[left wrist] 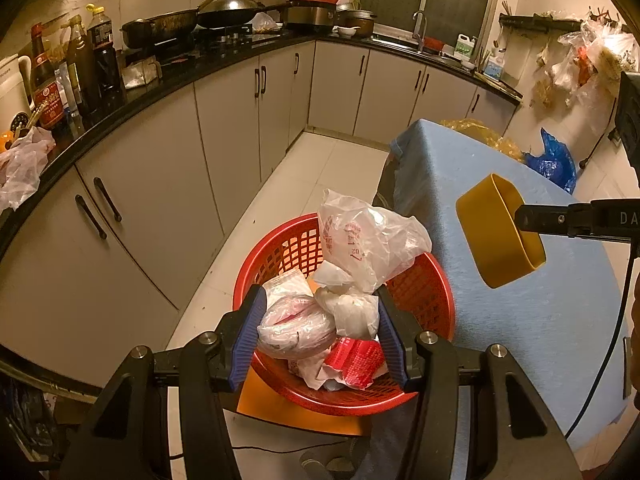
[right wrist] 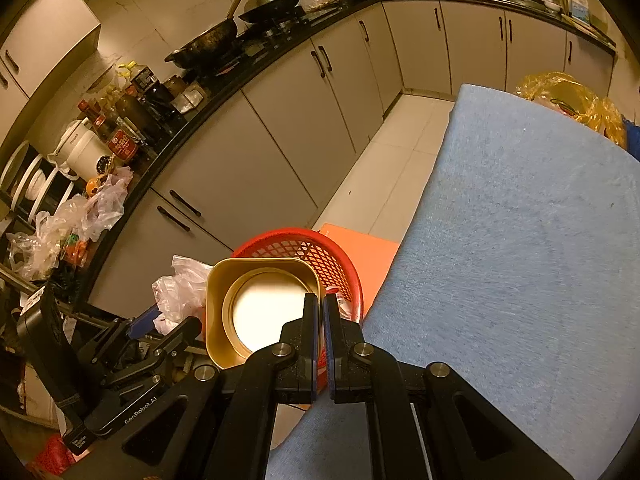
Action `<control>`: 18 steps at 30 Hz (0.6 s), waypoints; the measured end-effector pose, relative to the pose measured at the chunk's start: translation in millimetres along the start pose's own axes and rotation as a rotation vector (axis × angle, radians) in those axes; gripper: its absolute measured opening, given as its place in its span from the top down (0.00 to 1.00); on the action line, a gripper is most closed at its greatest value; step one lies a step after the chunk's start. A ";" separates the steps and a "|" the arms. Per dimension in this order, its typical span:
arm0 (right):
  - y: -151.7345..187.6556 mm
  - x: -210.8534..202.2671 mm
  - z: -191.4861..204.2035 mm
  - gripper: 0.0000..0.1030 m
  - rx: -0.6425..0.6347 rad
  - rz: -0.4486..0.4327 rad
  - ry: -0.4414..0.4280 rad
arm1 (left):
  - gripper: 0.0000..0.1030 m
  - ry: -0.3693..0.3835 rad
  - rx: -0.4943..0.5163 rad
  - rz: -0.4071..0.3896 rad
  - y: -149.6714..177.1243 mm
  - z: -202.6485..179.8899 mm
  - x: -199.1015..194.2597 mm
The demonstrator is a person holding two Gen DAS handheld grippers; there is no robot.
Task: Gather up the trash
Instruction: 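Hold the bag and gold container over the red basket with both tools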
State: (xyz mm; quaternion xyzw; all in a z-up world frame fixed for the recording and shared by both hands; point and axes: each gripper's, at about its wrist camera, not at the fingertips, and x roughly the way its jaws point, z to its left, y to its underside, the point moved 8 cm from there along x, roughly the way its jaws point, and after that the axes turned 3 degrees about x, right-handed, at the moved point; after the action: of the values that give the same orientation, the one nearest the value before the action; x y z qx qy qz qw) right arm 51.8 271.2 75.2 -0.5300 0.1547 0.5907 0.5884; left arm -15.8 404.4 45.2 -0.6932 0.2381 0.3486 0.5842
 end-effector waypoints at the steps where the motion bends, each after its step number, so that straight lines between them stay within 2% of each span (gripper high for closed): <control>1: -0.3 1.0 0.1 0.97 0.001 0.001 0.001 | 0.49 0.000 -0.001 0.001 0.2 -0.2 0.7; 18: -1.1 31.1 -11.2 0.97 0.008 0.039 0.046 | 0.49 0.024 0.004 0.041 12.0 3.2 23.3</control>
State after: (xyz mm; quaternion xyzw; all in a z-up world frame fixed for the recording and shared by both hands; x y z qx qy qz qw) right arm 65.6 278.9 46.1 -0.5377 0.1810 0.5893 0.5752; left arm -10.4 406.9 19.5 -0.6912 0.2597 0.3518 0.5754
